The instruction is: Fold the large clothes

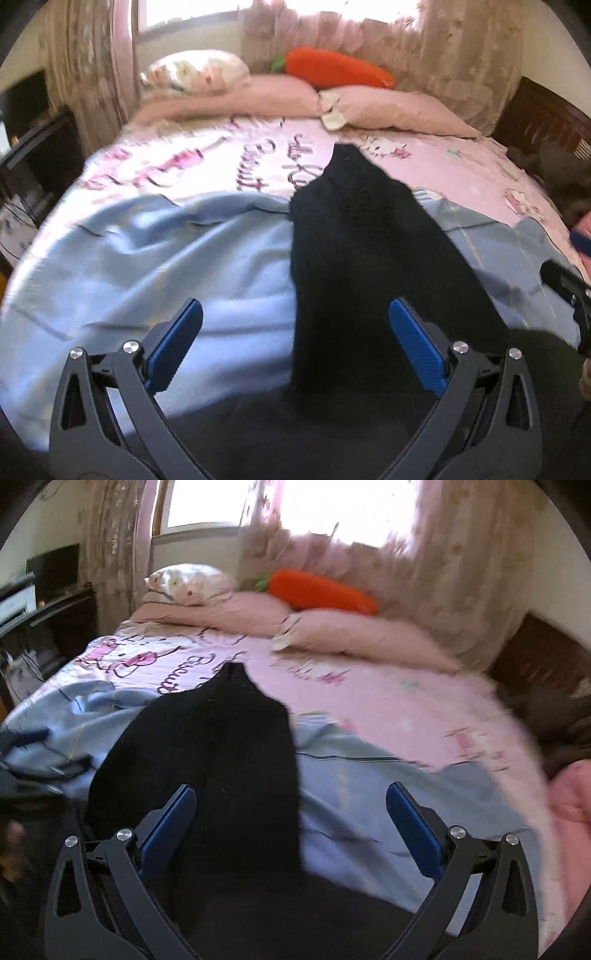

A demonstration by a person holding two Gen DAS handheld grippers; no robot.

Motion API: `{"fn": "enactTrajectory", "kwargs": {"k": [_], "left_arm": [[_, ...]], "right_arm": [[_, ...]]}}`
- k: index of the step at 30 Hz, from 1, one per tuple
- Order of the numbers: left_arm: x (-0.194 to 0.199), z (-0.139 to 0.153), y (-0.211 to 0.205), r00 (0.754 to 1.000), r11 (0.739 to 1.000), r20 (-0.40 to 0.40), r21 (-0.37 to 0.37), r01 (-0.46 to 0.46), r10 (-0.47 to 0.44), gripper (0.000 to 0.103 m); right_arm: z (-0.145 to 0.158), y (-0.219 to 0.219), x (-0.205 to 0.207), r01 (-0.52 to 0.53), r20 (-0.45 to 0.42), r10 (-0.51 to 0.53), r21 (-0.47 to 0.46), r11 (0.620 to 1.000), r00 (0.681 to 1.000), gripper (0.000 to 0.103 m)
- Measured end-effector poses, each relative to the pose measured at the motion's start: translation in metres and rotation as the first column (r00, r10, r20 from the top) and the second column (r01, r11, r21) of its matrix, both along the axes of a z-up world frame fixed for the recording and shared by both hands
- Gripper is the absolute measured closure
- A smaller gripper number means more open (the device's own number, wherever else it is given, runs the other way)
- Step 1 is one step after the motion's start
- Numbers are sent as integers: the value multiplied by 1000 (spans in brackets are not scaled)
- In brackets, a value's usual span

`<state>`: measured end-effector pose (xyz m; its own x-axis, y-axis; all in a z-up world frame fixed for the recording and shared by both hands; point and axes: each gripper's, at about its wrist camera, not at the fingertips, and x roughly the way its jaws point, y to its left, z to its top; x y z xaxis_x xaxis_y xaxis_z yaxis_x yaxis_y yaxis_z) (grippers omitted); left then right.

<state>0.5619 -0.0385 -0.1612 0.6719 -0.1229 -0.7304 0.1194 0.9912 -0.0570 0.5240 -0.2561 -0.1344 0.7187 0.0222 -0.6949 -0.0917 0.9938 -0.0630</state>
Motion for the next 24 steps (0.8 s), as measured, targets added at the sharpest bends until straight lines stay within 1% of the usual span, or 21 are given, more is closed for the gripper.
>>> {"fn": "enactTrajectory", "kwargs": {"k": [2,4,6,8,9,10,11,12,14,15,16,17,19,21,22,24], "left_arm": [[26,-19,-5,1000,1000,-16,-31,-5,5,2],[42,-31,-8,1000,997,-5,-81,9,-10,2],[56,-39,-12,999,992,-4,-117,43,-43,2],[66,-45,-12,999,990,-13,-139,35,-38,2],[73,-49,-11,999,984,-28,-175,21,-27,11],[77,-53,-7,999,976,-44,-219,16,-26,27],[80,-56,-4,998,967,-57,-254,17,-32,34],[83,-60,-1,996,956,-73,-293,23,-46,40],[84,-61,-1,997,955,-66,-295,26,-47,47],[82,-60,-3,997,958,-59,-286,31,-50,57],[81,-58,-6,998,965,-50,-259,35,-50,72],[79,-57,-8,997,970,-44,-241,45,-57,78],[75,-51,-16,998,986,-34,-161,50,-56,86],[67,-41,-16,999,991,-17,-128,42,-45,87],[60,-33,-14,999,991,-6,-132,39,-40,88],[42,-11,-8,999,986,26,-160,44,-40,88]], "right_arm": [[-28,-4,32,22,-56,-20,29,999,998,1],[-52,-9,61,77,-89,-75,18,997,993,1],[-68,-14,78,106,-118,-100,48,993,988,1],[-81,-16,94,124,-147,-110,88,988,983,1],[-84,-19,97,126,-164,-107,112,986,981,1],[-91,-19,107,125,-200,-92,161,979,976,6],[-96,-18,112,121,-227,-69,227,966,972,26],[-100,-13,113,133,-248,-67,258,957,967,39],[-102,0,110,123,-250,-60,245,962,966,59],[-101,7,106,100,-236,-46,224,970,971,64],[-98,13,102,84,-234,-37,192,978,971,79],[-94,16,100,81,-233,-40,166,983,972,91],[-81,17,91,88,-197,-55,160,983,979,93],[-61,16,76,84,-141,-61,160,984,988,93],[-52,16,70,78,-118,-59,164,983,991,93],[-22,12,43,45,-61,-32,214,976,998,93]]}}
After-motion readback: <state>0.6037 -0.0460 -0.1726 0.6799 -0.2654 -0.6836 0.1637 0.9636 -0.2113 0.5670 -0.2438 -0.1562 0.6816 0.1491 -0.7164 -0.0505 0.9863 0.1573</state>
